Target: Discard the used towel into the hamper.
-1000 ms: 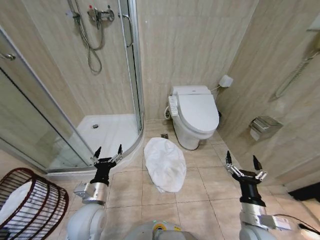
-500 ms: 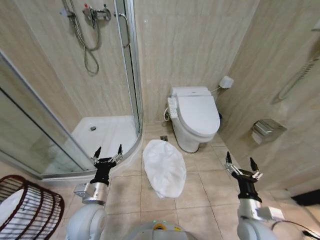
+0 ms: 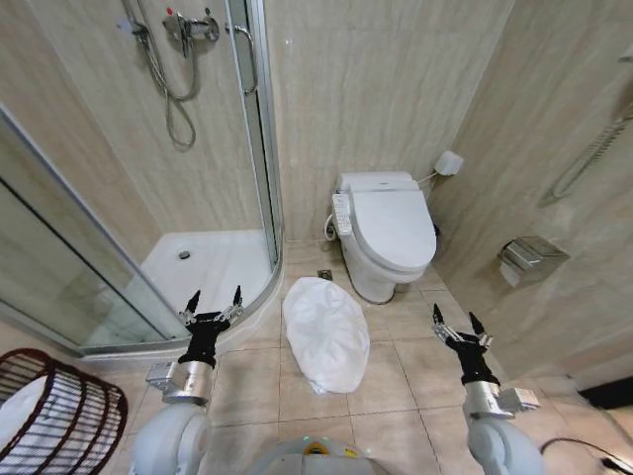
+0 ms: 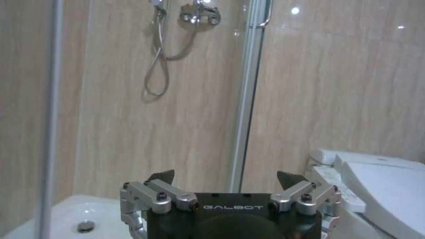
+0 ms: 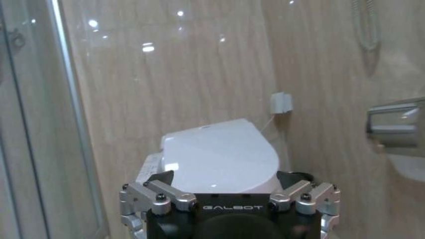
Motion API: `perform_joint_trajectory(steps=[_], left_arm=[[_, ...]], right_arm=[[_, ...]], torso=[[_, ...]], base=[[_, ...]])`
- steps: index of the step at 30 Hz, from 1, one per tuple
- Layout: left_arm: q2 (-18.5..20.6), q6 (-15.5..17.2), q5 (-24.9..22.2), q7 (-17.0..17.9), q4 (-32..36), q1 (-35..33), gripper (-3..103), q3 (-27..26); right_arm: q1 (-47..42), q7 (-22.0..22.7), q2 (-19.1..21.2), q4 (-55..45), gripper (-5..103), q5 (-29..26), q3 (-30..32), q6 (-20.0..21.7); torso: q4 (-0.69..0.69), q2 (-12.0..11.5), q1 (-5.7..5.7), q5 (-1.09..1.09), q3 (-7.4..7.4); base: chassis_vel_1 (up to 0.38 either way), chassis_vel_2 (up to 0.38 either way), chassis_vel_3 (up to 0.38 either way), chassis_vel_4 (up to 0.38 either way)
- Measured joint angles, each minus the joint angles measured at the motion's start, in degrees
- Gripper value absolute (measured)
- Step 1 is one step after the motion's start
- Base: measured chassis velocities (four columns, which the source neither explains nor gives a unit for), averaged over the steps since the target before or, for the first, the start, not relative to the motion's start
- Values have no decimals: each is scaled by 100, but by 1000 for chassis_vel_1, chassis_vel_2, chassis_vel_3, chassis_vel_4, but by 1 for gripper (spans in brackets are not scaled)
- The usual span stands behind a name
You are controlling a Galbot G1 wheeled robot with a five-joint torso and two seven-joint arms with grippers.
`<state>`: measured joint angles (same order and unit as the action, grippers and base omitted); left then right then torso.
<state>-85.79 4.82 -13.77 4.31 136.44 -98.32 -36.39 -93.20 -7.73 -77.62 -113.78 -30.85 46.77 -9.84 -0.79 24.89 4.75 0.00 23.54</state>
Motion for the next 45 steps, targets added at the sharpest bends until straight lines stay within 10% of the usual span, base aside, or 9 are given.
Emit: perform_joint_trajectory(steps=[17,26,45], left_arm=[[0,0,0,0,0,0,100,0],[0,0,0,-1,0,0,100,0],[0,0,0,-1,0,0,100,0]], right_arm=[[373,-297,389,1099,100,-258,-82,-60],[1330,-1260,902,3255,100,-706,-797,-134],[2981,-1402,858,5765,100,-316,-1832,-282]], torso=[[1,0,1,0,0],[0,0,1,1,0],[0,0,1,-1,1]], base=[[58,66,66,63],[6,5,4,4],[0,0,0,0]])
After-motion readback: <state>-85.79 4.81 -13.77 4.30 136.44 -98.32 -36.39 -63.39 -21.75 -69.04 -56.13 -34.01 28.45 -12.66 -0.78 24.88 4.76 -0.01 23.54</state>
